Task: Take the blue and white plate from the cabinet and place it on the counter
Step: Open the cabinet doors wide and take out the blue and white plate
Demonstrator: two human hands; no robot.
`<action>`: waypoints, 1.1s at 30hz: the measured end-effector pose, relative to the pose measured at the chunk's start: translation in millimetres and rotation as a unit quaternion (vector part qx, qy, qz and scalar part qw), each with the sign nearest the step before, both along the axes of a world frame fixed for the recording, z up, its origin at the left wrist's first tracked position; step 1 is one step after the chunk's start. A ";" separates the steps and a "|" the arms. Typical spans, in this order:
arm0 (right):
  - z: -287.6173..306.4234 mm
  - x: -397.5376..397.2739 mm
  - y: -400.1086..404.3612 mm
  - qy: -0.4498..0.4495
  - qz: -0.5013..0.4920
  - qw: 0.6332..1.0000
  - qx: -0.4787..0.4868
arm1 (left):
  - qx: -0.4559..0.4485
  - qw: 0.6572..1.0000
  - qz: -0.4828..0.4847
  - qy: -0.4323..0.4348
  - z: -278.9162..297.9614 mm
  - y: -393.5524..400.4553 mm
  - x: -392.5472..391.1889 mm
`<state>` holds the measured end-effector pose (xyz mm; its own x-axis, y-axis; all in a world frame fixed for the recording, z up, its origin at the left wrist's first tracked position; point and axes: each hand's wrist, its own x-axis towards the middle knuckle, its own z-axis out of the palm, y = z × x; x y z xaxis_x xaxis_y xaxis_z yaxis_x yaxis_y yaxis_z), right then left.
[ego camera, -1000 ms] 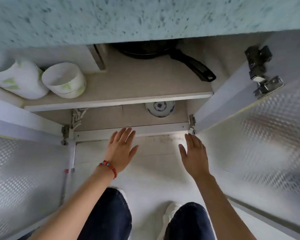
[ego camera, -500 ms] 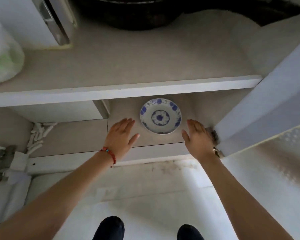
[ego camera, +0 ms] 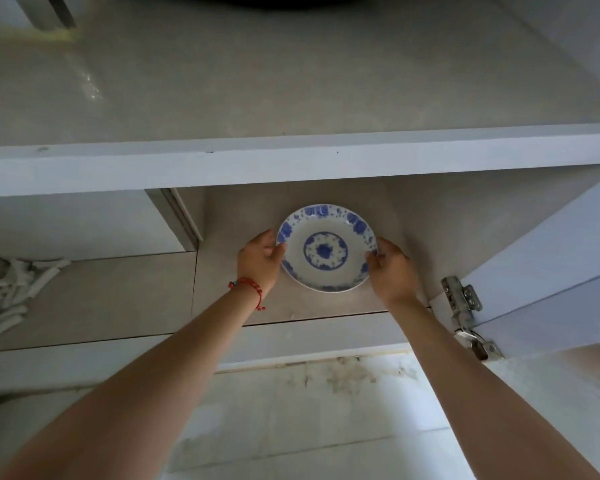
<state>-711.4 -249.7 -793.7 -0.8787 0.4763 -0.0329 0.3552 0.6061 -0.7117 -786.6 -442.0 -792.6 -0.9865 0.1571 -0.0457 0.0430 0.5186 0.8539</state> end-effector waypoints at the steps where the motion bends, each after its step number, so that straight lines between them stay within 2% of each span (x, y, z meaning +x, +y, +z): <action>1: -2.4 -1.9 0.0 0.009 -0.014 1.000 -0.016 | 0.004 1.000 -0.006 0.001 -2.0 2.8 -1.3; 6: -11.8 -6.0 -0.3 0.002 -0.073 0.994 -0.085 | 0.013 0.999 0.013 -0.036 -13.8 5.1 -9.1; 8: -14.1 -5.0 -2.0 0.013 -0.096 0.988 -0.116 | 0.084 0.991 0.025 -0.103 -15.4 4.0 -8.2; 11: -15.9 1.1 -5.8 0.028 -0.121 0.979 -0.163 | 0.211 0.959 0.058 -0.180 -16.3 0.6 -3.3; 16: -18.3 26.7 -13.1 0.074 -0.108 0.973 -0.188 | 0.269 0.942 0.095 -0.179 -16.2 -7.1 20.5; 19: -17.7 41.0 -18.5 0.082 -0.116 0.971 -0.191 | 0.272 0.943 0.092 -0.171 -14.1 -14.8 36.6; 25: -5.0 78.7 -33.5 0.093 -0.129 0.969 -0.190 | 0.214 0.961 0.096 -0.150 4.6 -30.4 70.6; 33: 27.5 142.0 -51.2 0.049 -0.168 0.964 -0.201 | 0.225 0.944 0.131 -0.203 46.6 -43.6 131.9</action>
